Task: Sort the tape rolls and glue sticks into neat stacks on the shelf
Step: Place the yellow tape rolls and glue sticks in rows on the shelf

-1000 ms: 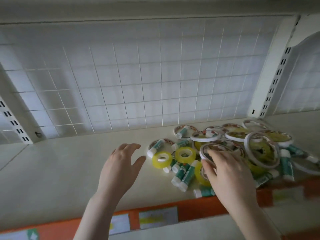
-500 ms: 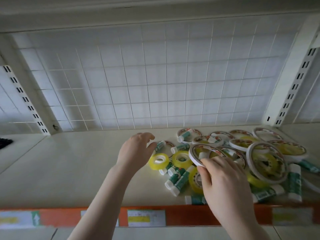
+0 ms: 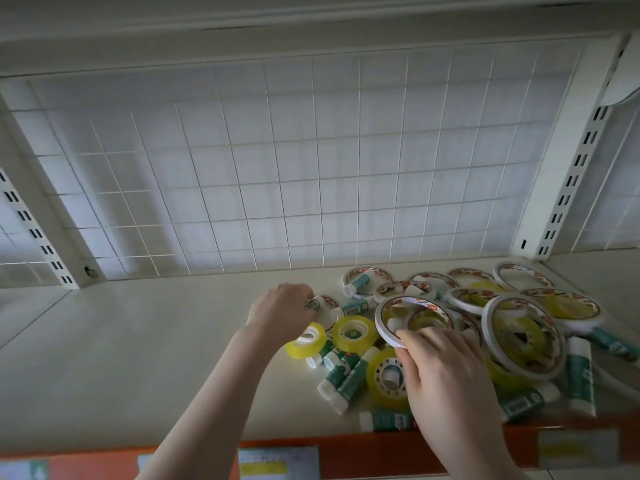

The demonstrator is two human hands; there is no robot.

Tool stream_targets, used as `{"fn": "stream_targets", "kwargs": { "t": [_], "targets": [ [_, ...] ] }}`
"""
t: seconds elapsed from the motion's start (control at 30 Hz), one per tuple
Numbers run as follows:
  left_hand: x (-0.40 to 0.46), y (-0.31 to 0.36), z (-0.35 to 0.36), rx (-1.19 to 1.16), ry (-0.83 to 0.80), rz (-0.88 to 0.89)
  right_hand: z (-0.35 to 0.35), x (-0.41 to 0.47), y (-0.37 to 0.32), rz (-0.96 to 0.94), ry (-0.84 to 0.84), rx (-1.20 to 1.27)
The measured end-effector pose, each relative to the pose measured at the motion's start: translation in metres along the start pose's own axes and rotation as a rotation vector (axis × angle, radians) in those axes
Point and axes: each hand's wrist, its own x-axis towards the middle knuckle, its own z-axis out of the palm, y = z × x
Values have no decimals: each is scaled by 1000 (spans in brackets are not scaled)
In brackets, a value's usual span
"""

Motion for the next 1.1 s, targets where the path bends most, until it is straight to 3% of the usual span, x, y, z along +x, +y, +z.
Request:
{"fn": "stream_targets", "kwargs": {
  "t": [0.2,0.37,0.63,1.1],
  "targets": [
    [-21,-16,4,10,61,-132,1,2,1,-15,12,8],
    [-28,-17,3,-99,126,-138,1,3,2,-18,18,35],
    [-38,-13,-7,-297,448,-115,1,4,6,-47,53,67],
    [-35,-22,13,-184,276,-196,5,-1,20,-86,54,105]
  ]
}}
